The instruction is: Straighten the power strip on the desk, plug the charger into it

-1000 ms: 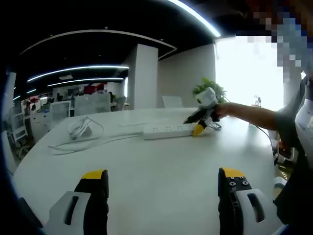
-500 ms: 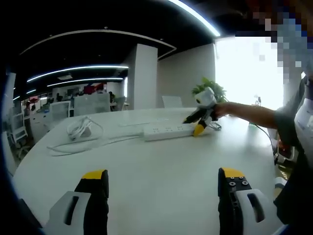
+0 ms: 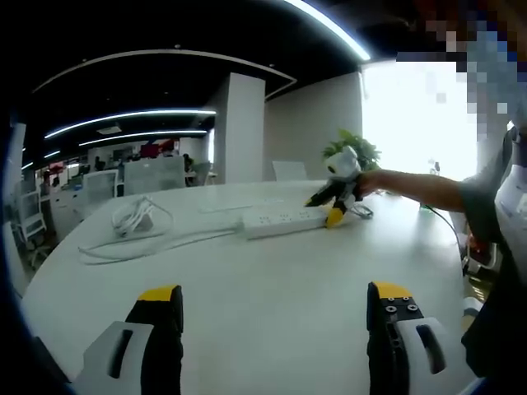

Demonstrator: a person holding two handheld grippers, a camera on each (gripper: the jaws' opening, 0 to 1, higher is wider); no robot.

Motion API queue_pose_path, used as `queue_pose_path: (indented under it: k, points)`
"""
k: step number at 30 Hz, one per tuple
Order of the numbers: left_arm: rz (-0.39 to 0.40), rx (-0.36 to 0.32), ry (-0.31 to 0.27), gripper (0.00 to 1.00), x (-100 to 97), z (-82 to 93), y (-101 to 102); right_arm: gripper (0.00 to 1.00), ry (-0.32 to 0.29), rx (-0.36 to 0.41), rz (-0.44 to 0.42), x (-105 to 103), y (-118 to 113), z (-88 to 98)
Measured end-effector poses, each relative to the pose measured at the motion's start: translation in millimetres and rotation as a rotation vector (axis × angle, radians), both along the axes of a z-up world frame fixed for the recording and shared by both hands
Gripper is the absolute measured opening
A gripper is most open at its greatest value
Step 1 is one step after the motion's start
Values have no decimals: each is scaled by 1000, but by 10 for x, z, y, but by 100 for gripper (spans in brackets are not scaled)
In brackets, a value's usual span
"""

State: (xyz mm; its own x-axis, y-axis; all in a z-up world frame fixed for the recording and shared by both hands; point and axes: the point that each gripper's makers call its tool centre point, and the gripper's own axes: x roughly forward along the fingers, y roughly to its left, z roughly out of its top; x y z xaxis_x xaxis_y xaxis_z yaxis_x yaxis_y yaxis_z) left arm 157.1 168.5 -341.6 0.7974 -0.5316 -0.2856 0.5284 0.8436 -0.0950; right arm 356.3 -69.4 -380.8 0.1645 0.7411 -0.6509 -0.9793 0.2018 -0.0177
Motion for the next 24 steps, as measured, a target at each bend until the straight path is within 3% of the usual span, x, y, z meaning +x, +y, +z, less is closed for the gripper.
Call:
queue_pose_path:
  k: [24]
  points:
    - [8,11,4,95,20,1,-31,68,-2,13,137,20,-9,6]
